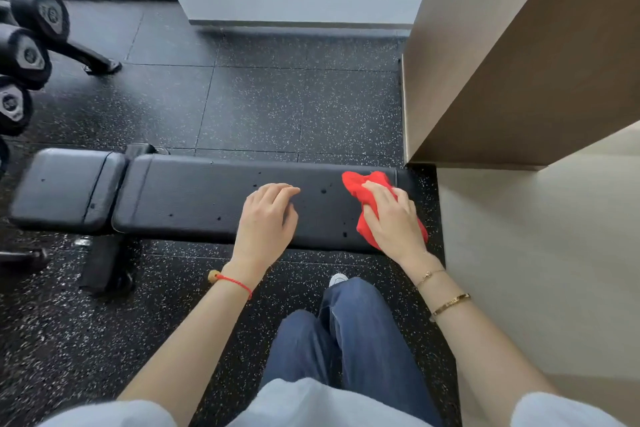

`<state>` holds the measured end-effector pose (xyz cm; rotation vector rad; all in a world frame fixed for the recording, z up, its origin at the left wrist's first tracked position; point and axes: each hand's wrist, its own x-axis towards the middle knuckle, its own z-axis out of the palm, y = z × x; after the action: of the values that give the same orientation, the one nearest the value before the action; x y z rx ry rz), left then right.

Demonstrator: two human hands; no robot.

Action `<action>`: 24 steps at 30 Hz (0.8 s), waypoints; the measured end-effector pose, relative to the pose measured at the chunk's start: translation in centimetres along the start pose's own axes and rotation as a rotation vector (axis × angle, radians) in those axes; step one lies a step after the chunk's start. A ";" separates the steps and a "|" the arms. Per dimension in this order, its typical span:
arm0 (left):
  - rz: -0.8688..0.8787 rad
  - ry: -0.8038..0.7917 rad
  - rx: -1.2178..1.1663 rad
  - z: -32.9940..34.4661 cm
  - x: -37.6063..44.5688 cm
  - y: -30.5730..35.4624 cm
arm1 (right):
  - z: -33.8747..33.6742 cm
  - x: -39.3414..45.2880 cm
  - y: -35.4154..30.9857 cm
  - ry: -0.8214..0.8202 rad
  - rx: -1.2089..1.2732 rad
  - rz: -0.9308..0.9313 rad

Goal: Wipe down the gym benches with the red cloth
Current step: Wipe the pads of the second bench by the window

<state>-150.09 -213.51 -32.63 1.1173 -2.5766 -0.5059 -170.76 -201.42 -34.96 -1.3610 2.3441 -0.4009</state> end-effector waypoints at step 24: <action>0.210 0.234 0.056 29.9 -0.8 -15.0 | 25.9 9.7 13.4 0.324 -0.231 -0.041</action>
<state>-151.69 -216.45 -65.94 0.8517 -2.4760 -0.2390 -172.96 -204.59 -65.43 -1.5499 2.6992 -0.3972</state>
